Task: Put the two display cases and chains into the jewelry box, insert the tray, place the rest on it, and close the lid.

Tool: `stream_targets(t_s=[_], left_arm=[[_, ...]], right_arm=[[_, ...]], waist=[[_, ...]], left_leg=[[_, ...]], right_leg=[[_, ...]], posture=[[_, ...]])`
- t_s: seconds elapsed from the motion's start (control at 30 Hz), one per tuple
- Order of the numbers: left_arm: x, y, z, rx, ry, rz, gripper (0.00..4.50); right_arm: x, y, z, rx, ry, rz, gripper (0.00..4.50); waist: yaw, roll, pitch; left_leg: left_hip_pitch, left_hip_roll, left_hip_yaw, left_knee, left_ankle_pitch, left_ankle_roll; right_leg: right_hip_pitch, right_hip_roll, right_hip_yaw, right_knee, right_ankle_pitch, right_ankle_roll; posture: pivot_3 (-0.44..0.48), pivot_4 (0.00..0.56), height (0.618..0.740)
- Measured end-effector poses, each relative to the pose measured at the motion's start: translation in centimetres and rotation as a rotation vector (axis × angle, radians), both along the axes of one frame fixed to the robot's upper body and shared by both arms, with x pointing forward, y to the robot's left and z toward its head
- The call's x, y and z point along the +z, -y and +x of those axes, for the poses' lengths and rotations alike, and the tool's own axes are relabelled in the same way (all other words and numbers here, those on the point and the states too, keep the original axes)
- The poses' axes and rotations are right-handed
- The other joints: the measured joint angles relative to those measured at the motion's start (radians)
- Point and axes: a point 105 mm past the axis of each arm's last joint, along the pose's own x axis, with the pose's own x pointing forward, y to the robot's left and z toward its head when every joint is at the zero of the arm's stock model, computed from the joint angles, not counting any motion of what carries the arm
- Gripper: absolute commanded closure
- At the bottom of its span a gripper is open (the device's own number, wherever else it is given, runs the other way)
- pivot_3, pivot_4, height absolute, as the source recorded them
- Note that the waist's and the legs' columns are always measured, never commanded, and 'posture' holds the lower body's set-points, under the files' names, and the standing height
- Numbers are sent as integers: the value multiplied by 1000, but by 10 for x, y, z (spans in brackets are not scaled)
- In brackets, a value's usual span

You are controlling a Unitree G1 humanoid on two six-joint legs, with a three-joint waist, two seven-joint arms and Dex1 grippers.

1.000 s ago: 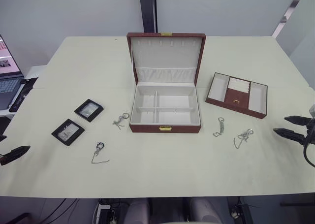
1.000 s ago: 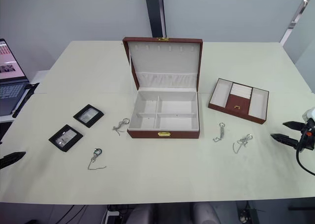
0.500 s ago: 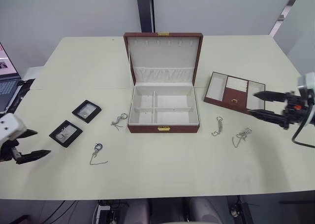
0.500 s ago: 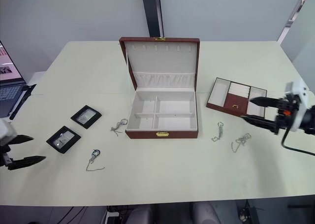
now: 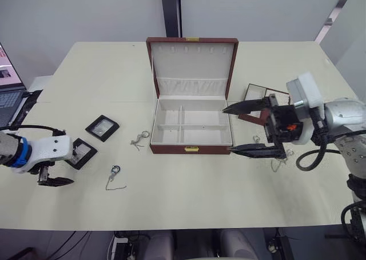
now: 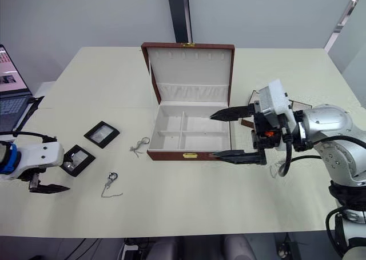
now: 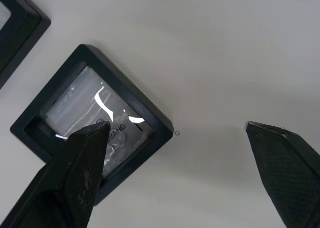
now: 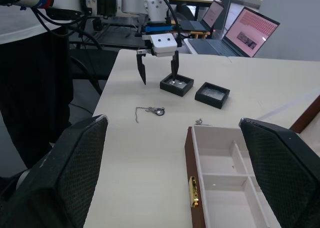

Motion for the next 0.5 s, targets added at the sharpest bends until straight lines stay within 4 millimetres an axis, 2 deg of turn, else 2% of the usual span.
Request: stream_targets(t_s=[0.23, 0.5], left_arm=[[-7, -13, 0, -2, -19, 77, 0], [-8, -12, 5, -7, -4, 66, 0]], right_arm=[[-20, 7, 5, -66, -72, 0, 29], [-24, 10, 7, -97, -79, 6, 29]], waist=[[0, 0, 0], [0, 0, 0]], left_leg=[[0, 0, 0, 0, 0, 0], [0, 0, 0, 0, 0, 0]], right_leg=[[0, 0, 0, 1, 0, 0], [0, 0, 0, 1, 0, 0]], posture=[[0, 150, 740], [0, 150, 740]])
